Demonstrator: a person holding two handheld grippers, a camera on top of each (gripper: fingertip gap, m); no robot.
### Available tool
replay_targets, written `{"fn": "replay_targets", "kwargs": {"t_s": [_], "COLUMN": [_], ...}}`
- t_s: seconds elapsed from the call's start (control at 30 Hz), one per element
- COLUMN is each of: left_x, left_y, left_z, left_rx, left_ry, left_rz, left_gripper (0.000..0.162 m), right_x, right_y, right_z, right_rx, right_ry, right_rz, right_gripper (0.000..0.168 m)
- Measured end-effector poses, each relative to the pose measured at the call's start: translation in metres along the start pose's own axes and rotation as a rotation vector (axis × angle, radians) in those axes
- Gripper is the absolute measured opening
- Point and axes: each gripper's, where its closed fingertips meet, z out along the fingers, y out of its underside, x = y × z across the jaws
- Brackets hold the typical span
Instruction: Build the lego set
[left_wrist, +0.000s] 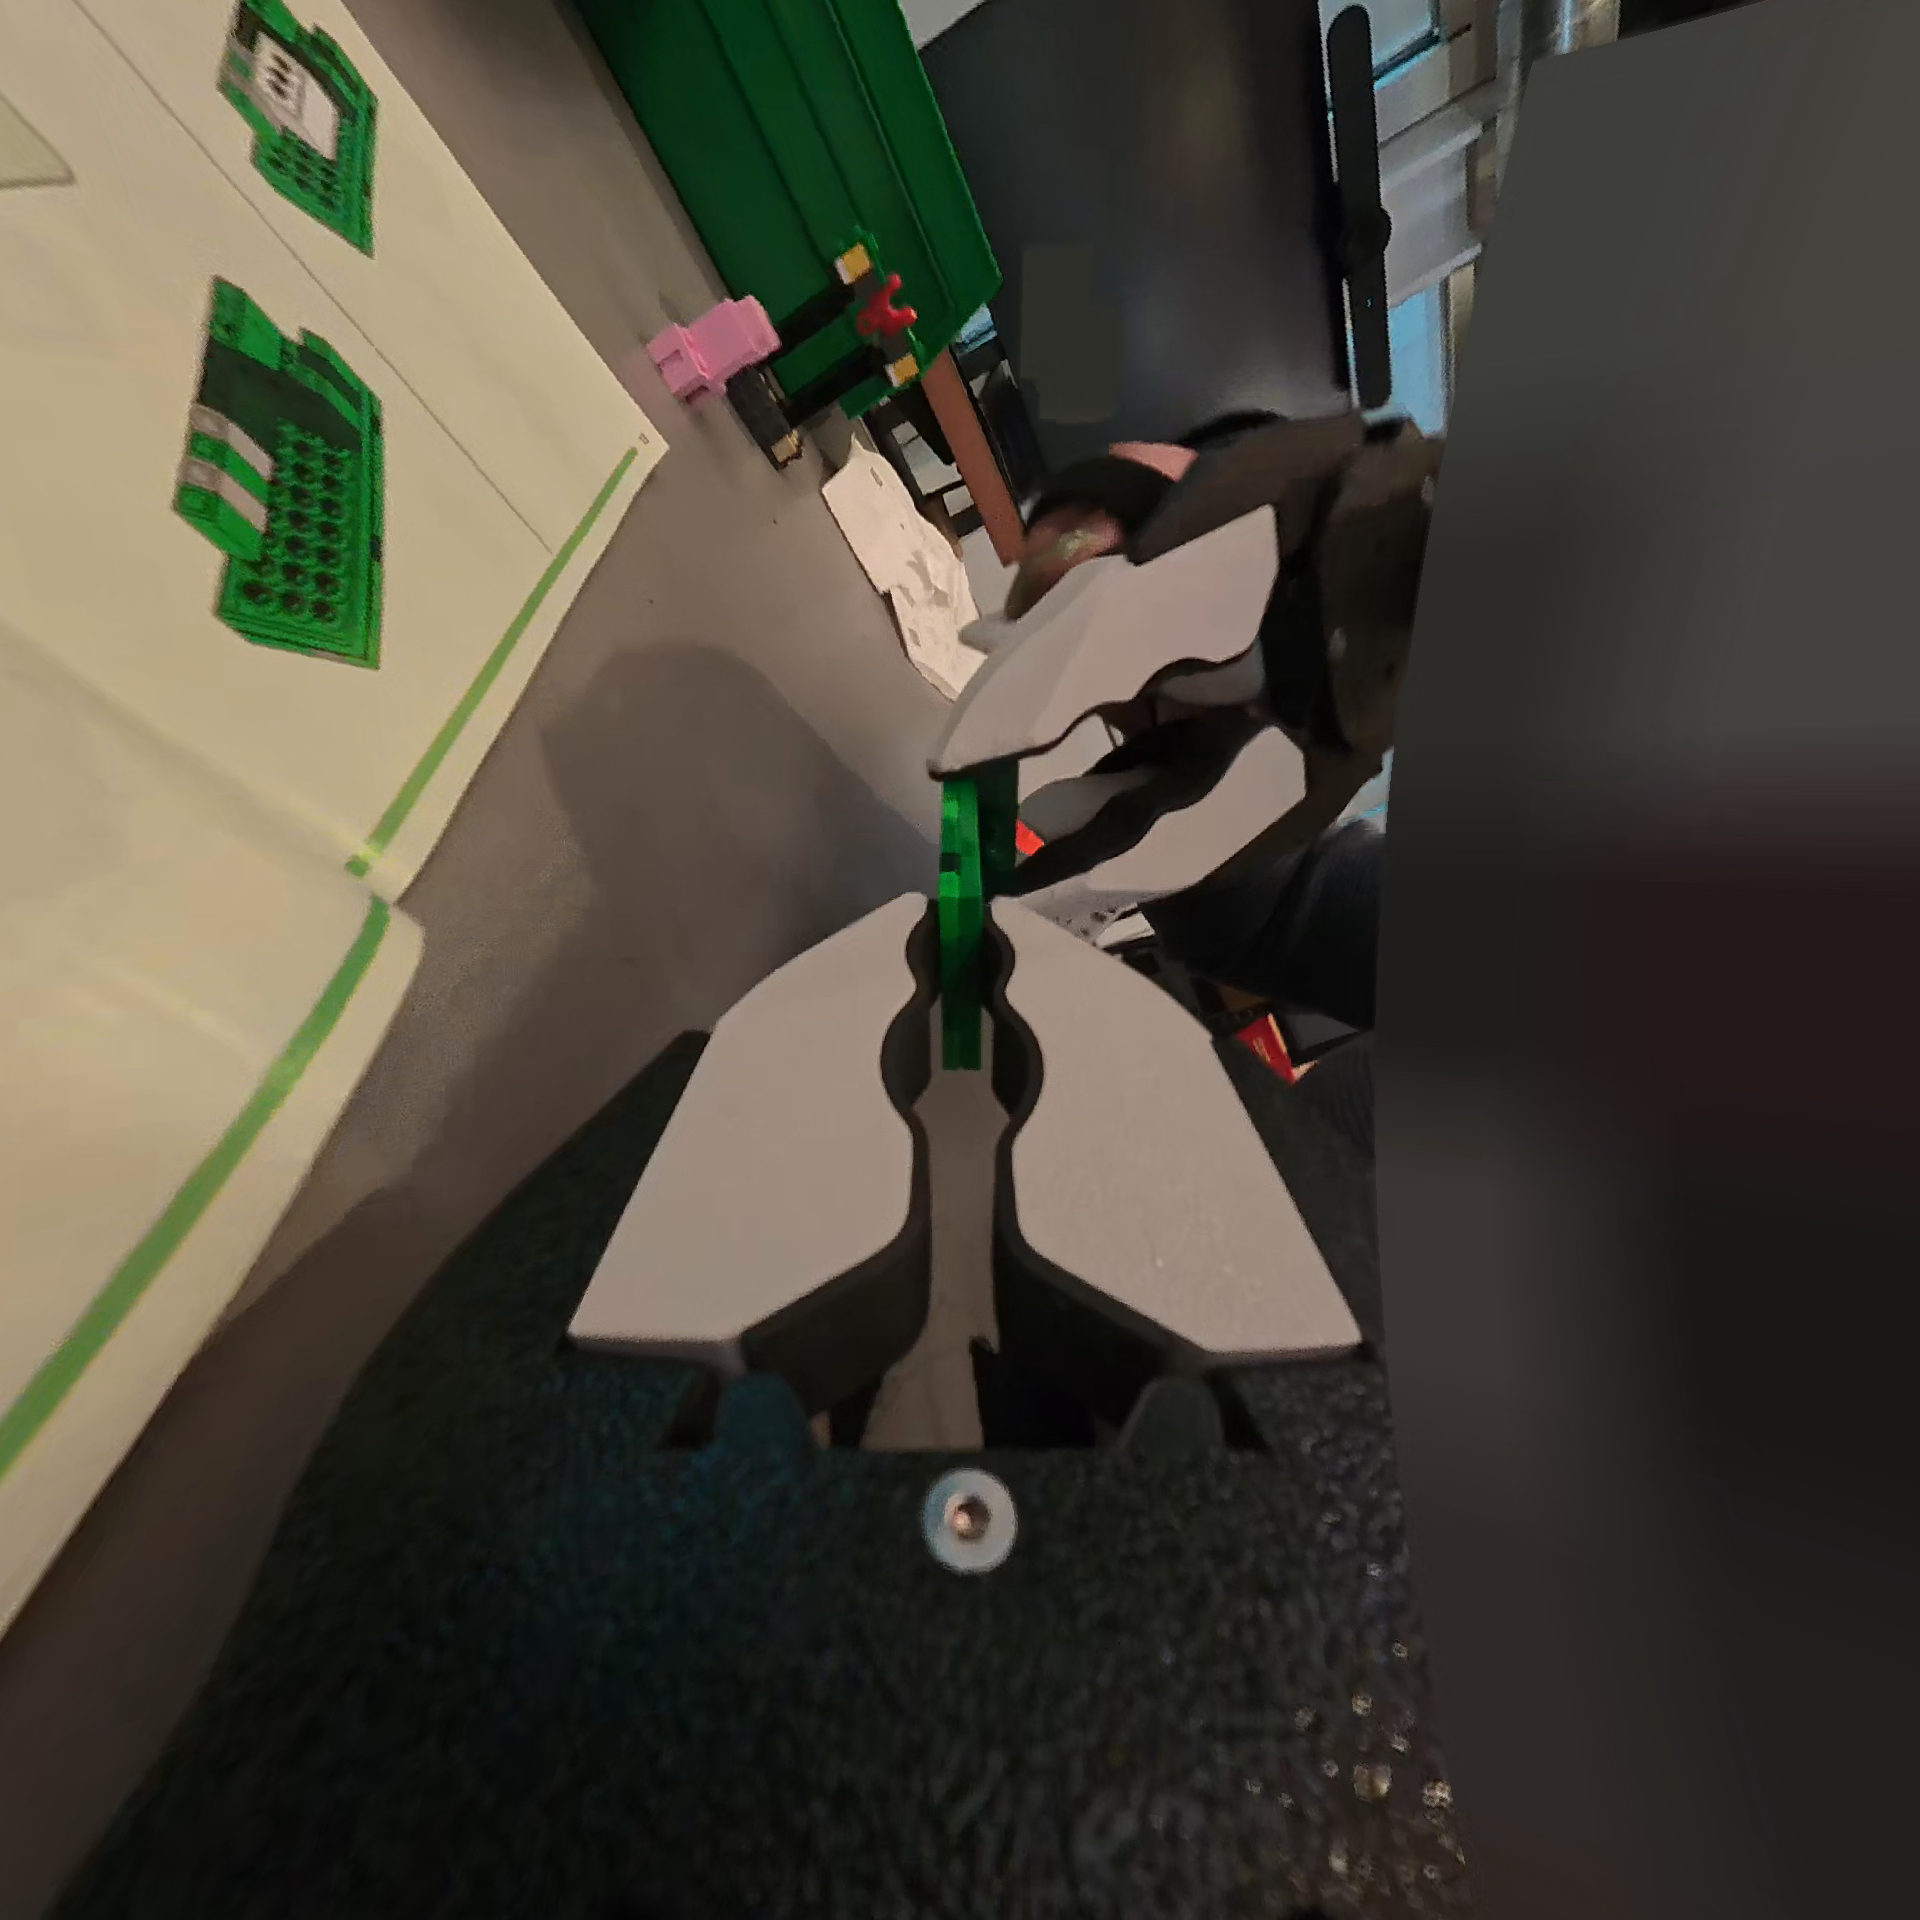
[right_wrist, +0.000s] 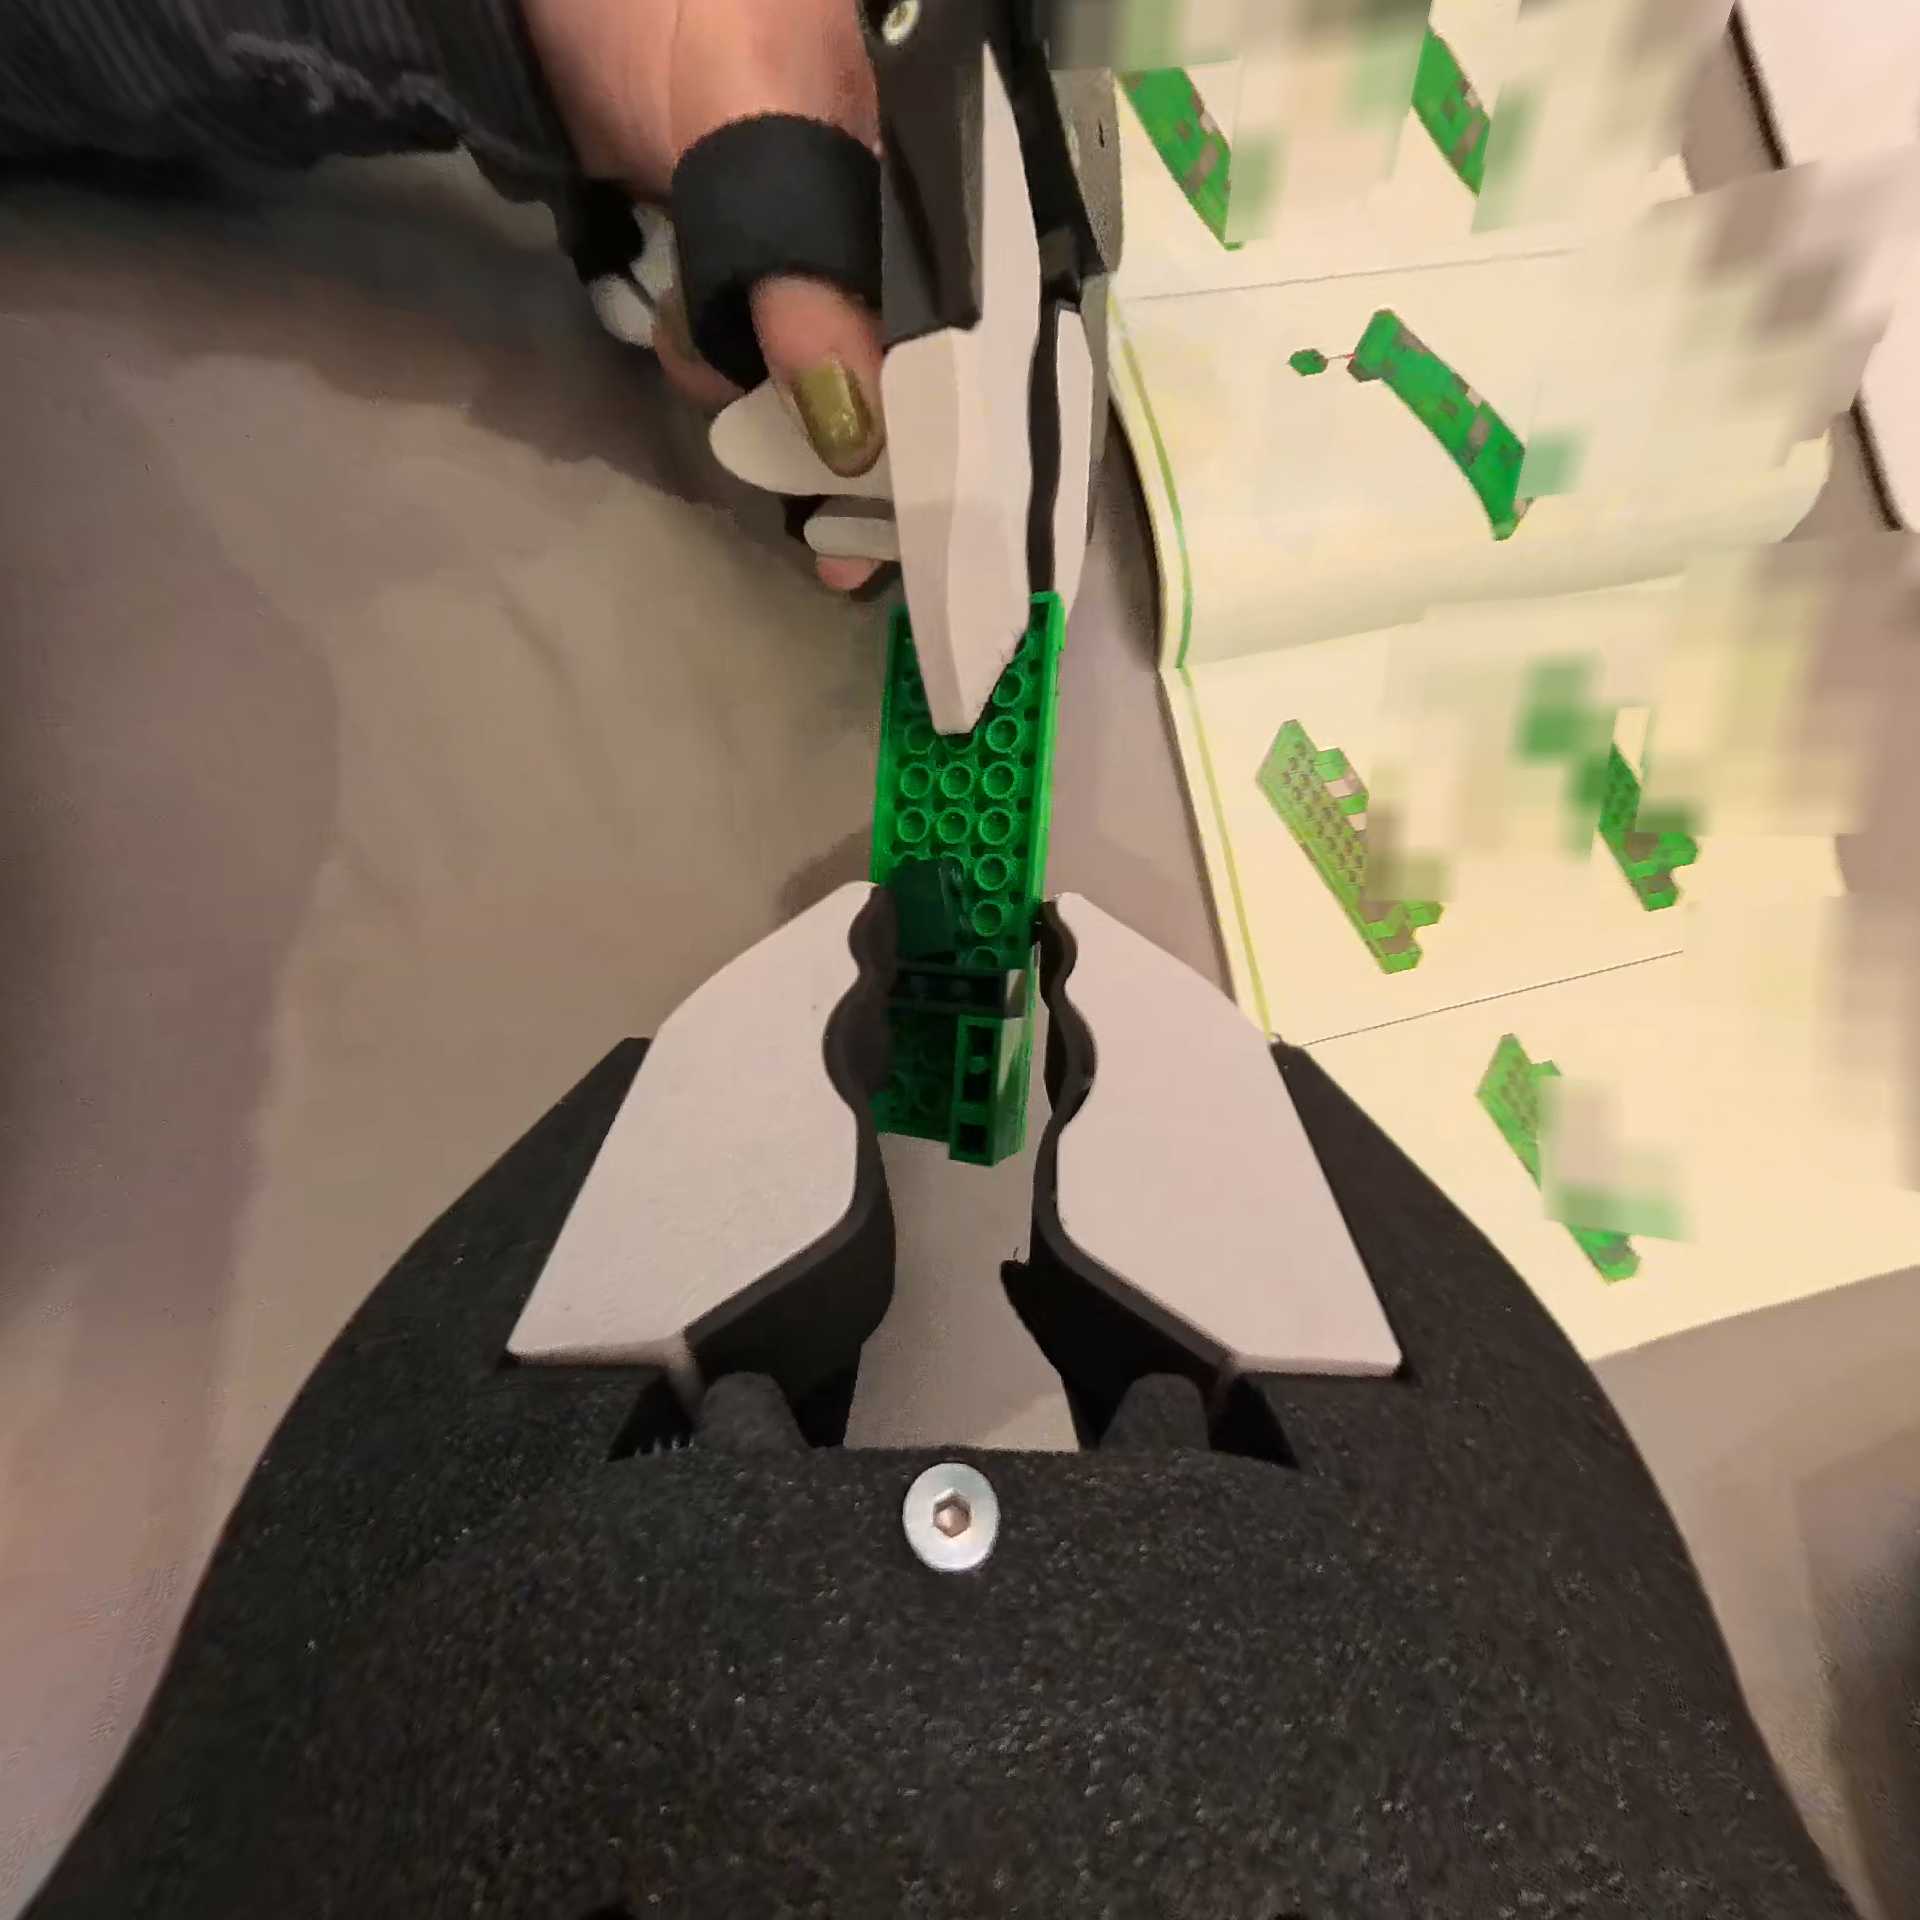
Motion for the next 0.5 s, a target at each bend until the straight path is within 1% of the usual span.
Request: {"fn": "replay_targets", "kwargs": {"t_s": [0.13,0.27,0.33,0.5], "left_x": [-0.009,-0.013,-0.013,-0.01], "left_y": [-0.007,-0.014,-0.017,-0.021], "left_z": [-0.003,-0.008,-0.01,-0.013], "left_rx": [0.056,0.112,0.133,0.165], "left_ry": [-0.052,-0.065,-0.062,-0.023], "left_rz": [-0.035,-0.058,-0.063,-0.082], "left_gripper": [0.006,0.005,0.006,0.006], "right_x": [0.008,0.008,0.009,0.01], "right_y": [-0.003,-0.017,-0.019,-0.016], "right_z": [0.0,-0.005,-0.006,-0.001], "right_rx": [0.001,0.084,0.071,-0.033], "right_ry": [0.138,0.231,0.287,0.441], "right_rz": [-0.088,-0.127,-0.161,-0.303], "right_gripper": [0.029,0.024,0.023,0.022]}}
